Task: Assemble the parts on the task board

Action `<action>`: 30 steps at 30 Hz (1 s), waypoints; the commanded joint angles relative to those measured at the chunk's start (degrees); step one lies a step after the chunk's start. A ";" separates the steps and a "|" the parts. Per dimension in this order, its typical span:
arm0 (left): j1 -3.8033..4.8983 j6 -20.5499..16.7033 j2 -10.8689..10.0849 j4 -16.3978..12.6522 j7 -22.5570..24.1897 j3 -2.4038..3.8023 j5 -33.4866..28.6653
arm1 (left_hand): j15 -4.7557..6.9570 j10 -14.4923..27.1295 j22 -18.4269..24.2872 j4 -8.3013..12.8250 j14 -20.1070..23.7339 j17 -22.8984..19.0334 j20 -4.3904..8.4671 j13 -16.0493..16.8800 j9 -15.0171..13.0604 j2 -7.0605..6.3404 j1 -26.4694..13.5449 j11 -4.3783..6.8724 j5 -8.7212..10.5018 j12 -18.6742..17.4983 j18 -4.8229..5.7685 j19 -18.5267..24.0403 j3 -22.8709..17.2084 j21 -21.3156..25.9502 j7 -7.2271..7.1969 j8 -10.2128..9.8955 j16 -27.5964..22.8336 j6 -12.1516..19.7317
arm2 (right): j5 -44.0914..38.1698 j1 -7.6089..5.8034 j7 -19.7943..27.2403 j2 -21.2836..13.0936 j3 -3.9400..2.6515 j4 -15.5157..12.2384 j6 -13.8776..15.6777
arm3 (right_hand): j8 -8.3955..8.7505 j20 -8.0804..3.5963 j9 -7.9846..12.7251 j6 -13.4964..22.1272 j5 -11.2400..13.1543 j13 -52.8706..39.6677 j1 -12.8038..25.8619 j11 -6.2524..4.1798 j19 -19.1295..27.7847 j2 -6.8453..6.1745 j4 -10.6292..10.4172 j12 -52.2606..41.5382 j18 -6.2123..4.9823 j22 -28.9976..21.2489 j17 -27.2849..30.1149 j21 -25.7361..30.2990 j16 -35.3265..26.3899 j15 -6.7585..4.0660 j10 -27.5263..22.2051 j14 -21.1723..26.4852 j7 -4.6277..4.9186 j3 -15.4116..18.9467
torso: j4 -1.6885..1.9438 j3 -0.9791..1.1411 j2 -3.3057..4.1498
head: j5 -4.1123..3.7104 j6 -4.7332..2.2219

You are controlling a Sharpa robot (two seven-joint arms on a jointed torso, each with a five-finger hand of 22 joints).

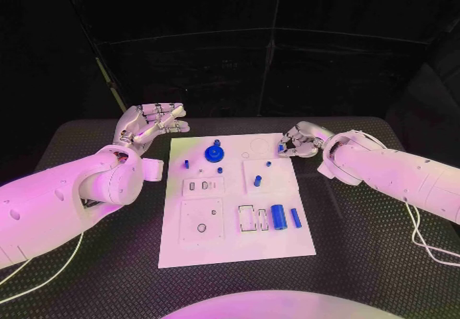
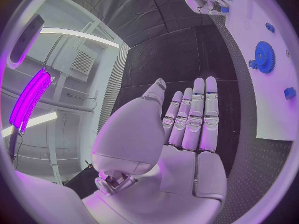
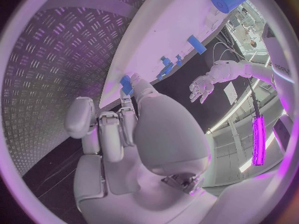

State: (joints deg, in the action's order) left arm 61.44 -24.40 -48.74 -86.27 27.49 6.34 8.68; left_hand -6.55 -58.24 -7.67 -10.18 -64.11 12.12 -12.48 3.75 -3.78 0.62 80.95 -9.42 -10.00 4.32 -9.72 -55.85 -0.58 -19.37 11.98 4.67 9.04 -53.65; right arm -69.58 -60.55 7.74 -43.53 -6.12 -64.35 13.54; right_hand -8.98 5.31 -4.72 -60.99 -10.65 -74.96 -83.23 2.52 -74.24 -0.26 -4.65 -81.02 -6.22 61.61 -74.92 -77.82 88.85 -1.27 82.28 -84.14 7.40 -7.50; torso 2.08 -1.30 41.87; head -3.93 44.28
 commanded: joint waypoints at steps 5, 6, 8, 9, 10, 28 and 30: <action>0.08 0.59 -0.03 -0.06 0.39 0.07 0.22 | 0.04 -0.10 0.05 0.37 -0.35 0.05 -0.14 -0.04 0.04 0.08 0.36 0.01 0.22 -0.28 -0.74 -0.43 0.07 0.35 -0.08 -0.33 -0.20 -0.33 | -0.19 -0.10 0.51 -0.64 -0.05 -1.79 5.12 | -0.50 -0.64 -0.42 -1.23 0.36 -3.88 -0.50 -0.53 -0.17 1.55 0.33 -0.01 0.68 0.09 -12.57 -0.17 0.26 -0.53 -0.10 -5.32 -0.81 -1.05 | 0.05 -0.01 -0.10 | 0.07 -0.14; 0.08 0.59 -0.07 -0.08 0.39 0.07 0.22 | 0.04 -0.10 0.05 0.37 -0.35 0.05 -0.14 -0.04 0.04 0.08 0.36 0.01 0.22 -0.28 -0.74 -0.43 0.07 0.35 -0.08 -0.33 -0.20 -0.33 | -0.19 -0.10 0.24 -1.17 -0.07 -3.03 5.89 | -0.49 -0.66 -0.41 -1.20 0.34 -3.85 -0.53 -0.54 -0.19 1.59 0.39 0.01 0.69 0.12 -12.63 -0.19 0.28 -0.55 -0.11 -5.33 -0.81 -1.14 | 0.04 -0.02 -0.15 | 0.14 -0.22; 0.08 0.58 -0.11 -0.11 0.38 0.07 0.22 | 0.04 -0.10 0.05 0.37 -0.35 0.05 -0.14 -0.04 0.04 0.08 0.36 0.01 0.22 -0.28 -0.74 -0.43 0.07 0.35 -0.08 -0.33 -0.20 -0.33 | -0.19 -0.11 -0.24 -1.67 -0.09 -4.39 6.50 | -0.48 -0.67 -0.41 -1.18 0.33 -3.84 -0.55 -0.55 -0.20 1.61 0.41 0.02 0.70 0.14 -12.65 -0.20 0.29 -0.56 -0.12 -5.34 -0.81 -1.17 | 0.02 -0.03 -0.19 | 0.17 -0.31; 0.08 0.57 -0.15 -0.14 0.37 0.07 0.22 | 0.04 -0.10 0.05 0.37 -0.35 0.05 -0.14 -0.04 0.04 0.08 0.36 0.01 0.22 -0.28 -0.74 -0.43 0.07 0.35 -0.08 -0.33 -0.20 -0.33 | -0.20 -0.11 -0.74 -2.02 -0.11 -5.49 6.95 | -0.47 -0.69 -0.39 -1.16 0.31 -3.78 -0.56 -0.55 -0.21 1.65 0.45 0.08 0.70 0.16 -12.76 -0.21 0.32 -0.57 -0.16 -5.36 -0.81 -1.26 | 0.01 -0.05 -0.21 | 0.19 -0.35; 0.08 0.57 -0.19 -0.18 0.36 0.07 0.22 | 0.04 -0.10 0.05 0.37 -0.35 0.05 -0.14 -0.04 0.04 0.08 0.36 0.01 0.22 -0.28 -0.74 -0.43 0.07 0.35 -0.08 -0.33 -0.20 -0.33 | -0.26 -0.12 -1.39 -2.34 -0.13 -6.69 7.32 | -0.47 -0.69 -0.39 -1.16 0.31 -3.78 -0.56 -0.55 -0.21 1.66 0.45 0.09 0.70 0.16 -12.76 -0.21 0.33 -0.57 -0.16 -5.36 -0.80 -1.26 | -0.01 -0.09 -0.30 | 0.26 -0.36; 0.09 0.90 0.48 -0.04 -0.06 0.06 -0.23 | 0.04 -0.12 0.08 0.37 -0.37 0.10 -0.14 -0.04 0.04 0.10 0.32 0.00 0.22 -0.32 -0.74 -0.46 0.11 0.38 -0.07 -0.39 -0.28 -0.35 | -12.03 -0.16 -19.60 3.79 -0.19 -21.08 8.27 | -0.62 -0.85 -0.36 -1.46 0.82 -2.39 0.08 -0.67 -0.19 1.82 0.62 1.40 0.70 0.05 -13.17 -0.11 0.46 -0.67 -0.99 -5.44 -0.95 -1.91 | 0.09 -0.31 -0.56 | 2.35 -0.03; 0.09 0.93 0.62 0.04 -0.08 0.06 -0.34 | 0.04 -0.12 0.08 0.37 -0.37 0.10 -0.14 -0.04 0.04 0.10 0.32 0.00 0.22 -0.32 -0.74 -0.46 0.11 0.38 -0.07 -0.39 -0.28 -0.35 | -13.06 -0.15 -20.51 5.09 -0.18 -21.48 7.73 | -0.67 -0.88 -0.37 -1.55 0.79 -2.29 0.11 -0.71 -0.15 1.82 0.67 1.51 0.69 -0.02 -13.07 -0.07 0.42 -0.71 -1.03 -5.42 -0.99 -2.00 | 0.09 -0.32 -0.60 | 2.63 0.07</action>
State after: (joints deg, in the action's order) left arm 61.45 -24.20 -48.19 -86.23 27.29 6.34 8.59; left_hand -6.55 -58.24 -7.68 -10.18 -64.11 12.15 -12.68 3.76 -3.78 0.62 80.96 -9.42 -10.00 4.32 -9.72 -56.05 -0.58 -19.37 11.97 4.67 9.04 -53.65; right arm -78.71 -60.62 -8.56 -38.57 -6.27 -85.53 21.13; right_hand -9.15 4.69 -4.68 -60.98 -9.80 -75.09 -82.86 1.83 -74.43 0.88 -3.91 -79.82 -6.22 61.66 -74.91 -77.82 89.13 -1.44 81.57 -83.94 7.39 -9.19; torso 2.16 -1.61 41.28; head -1.59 44.29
